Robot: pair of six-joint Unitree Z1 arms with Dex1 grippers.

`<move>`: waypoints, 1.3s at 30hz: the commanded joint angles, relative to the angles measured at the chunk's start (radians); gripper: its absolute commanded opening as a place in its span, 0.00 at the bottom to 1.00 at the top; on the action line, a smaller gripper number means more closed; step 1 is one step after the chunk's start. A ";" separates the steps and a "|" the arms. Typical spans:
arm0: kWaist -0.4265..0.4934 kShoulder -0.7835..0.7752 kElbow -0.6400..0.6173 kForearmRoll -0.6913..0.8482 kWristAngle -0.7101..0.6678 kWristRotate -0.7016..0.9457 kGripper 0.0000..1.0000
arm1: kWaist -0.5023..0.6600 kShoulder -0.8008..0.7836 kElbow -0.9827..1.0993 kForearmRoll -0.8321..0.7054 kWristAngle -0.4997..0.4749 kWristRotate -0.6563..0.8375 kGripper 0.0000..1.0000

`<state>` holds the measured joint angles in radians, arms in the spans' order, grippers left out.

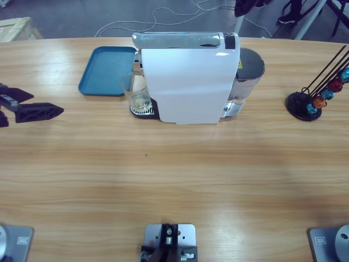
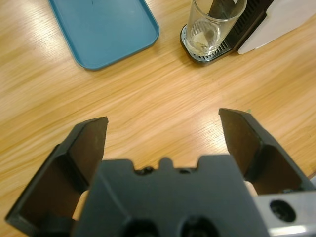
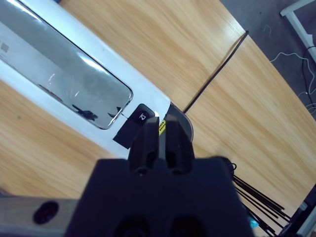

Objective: Pour coffee

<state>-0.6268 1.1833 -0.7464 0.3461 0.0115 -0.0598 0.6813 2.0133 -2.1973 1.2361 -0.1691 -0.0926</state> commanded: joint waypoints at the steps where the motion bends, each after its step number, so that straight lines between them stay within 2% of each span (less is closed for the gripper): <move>1: 0.007 0.028 0.035 -0.013 -0.005 0.015 0.97 | 0.035 0.049 0.013 0.011 0.009 0.030 0.00; 25: 0.007 0.039 0.036 -0.021 -0.016 0.023 0.97 | 0.053 0.064 0.165 -0.080 0.011 0.066 0.00; 39: 0.007 0.039 0.038 -0.021 -0.018 0.025 0.97 | 0.035 0.024 0.189 -0.078 -0.044 0.060 0.00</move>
<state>-0.6267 1.1916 -0.7459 0.3378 0.0091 -0.0493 0.7235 2.0143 -2.0684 1.1497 -0.1772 -0.0382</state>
